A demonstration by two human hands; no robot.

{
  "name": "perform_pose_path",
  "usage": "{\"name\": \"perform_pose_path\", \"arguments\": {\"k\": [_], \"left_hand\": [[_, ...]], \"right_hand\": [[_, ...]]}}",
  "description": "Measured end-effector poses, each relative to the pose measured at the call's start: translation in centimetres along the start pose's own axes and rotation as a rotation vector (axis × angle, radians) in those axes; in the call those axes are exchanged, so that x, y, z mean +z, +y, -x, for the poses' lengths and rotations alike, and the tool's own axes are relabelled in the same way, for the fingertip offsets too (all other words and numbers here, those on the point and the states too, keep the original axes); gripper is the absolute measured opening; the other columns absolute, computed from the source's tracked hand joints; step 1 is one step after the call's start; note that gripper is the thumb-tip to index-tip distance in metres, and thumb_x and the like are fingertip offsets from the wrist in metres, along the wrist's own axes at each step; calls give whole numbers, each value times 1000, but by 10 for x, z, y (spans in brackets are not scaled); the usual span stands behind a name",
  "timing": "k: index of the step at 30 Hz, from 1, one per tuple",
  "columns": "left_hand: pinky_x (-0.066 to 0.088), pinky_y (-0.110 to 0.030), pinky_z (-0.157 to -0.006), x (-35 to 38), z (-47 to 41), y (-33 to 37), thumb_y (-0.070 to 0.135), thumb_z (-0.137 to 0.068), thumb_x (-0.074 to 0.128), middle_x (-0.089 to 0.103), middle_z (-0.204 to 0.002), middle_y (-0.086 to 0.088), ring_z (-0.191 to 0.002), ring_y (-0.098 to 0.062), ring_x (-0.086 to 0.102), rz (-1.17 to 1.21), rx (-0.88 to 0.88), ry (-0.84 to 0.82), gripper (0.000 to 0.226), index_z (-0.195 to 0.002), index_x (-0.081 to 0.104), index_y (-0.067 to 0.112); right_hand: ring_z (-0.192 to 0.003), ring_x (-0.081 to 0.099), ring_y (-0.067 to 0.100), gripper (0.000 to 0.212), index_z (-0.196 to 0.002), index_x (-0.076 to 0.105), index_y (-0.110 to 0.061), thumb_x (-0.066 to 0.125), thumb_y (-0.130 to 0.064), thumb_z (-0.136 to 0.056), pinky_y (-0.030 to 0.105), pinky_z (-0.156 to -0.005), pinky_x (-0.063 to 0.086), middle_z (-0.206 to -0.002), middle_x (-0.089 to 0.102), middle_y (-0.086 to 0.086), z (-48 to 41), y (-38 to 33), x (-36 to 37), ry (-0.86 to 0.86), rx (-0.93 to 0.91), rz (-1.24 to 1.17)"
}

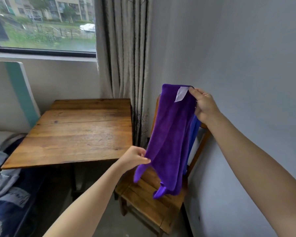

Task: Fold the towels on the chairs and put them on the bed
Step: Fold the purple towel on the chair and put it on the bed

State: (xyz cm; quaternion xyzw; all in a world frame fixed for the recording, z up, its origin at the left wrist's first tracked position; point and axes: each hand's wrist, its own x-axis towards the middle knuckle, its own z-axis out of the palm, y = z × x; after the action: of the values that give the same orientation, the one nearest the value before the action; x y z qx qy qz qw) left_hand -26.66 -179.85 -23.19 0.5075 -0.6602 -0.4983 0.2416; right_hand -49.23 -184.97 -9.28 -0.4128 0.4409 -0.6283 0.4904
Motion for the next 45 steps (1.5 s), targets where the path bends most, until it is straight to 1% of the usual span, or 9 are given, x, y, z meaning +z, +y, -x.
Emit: {"name": "perform_pose_path", "arguments": {"k": [11,17,20,23,28,32,35,39,45], "left_hand": [[42,-26,-53,-35,-22,-5,9,-94,50,57,-72,-8,-59,-16,54,402,-131,299,20,-77,51,19],[31,-15,-32,-56,-24,27,24,-94,53,56,-63,-2,-42,-7,49,327,-65,313,21,-74,60,22],[33,-14,-32,-63,-22,39,32,-95,50,59,-66,-2,-50,-9,52,221,-82,302,25,-79,66,21],[31,-10,-32,-71,-26,47,31,-94,51,57,-65,0,-43,-1,51,86,-68,233,20,-85,65,18],[51,-26,-66,-91,-31,50,3,-80,63,56,-101,-4,-90,-22,58,-353,-171,-103,43,-115,45,19],[35,-18,-52,-99,-38,46,0,-80,55,53,-74,-2,-66,-13,48,-721,-193,-41,9,-84,57,8],[38,-25,-61,-120,-50,39,7,-81,60,58,-75,-6,-70,-17,49,-475,-202,138,9,-82,68,3],[43,-32,-83,-142,-54,49,2,-86,57,68,-71,3,-71,-8,62,230,-20,283,25,-71,71,14],[55,-27,-66,-146,-65,97,8,-91,50,71,-70,0,-65,-13,66,755,275,327,25,-77,69,16]], "right_hand": [[-43,55,0,26,-69,54,-13,49,-14,-95,14,-44,44,-45,62,-10,-13,12,-59,90,112,400],[-78,59,14,32,-94,59,-8,36,13,-88,15,-64,52,-86,61,6,-5,16,-81,-194,222,321],[-82,56,17,44,-99,57,-11,33,22,-83,14,-64,52,-91,59,8,-7,23,-91,-215,235,393],[-80,59,17,19,-99,61,-10,59,2,-85,19,-66,52,-90,64,6,-10,32,-89,-146,207,522],[-57,62,4,8,-86,65,-11,63,-19,-87,17,-57,52,-73,67,-3,-22,38,-80,56,211,395],[-63,60,10,10,-78,61,-17,62,-16,-88,23,-60,51,-77,66,1,-36,38,-80,230,137,341],[-46,60,5,16,-76,56,-16,56,-12,-91,17,-45,49,-63,67,-2,-43,28,-75,290,120,221],[-67,56,11,8,-87,58,-13,55,-17,-93,22,-58,50,-84,61,2,-62,8,-73,322,58,191],[-75,55,10,13,-87,57,-21,50,-29,-95,24,-68,47,-83,59,-6,-89,-33,-64,368,-57,216]]}}
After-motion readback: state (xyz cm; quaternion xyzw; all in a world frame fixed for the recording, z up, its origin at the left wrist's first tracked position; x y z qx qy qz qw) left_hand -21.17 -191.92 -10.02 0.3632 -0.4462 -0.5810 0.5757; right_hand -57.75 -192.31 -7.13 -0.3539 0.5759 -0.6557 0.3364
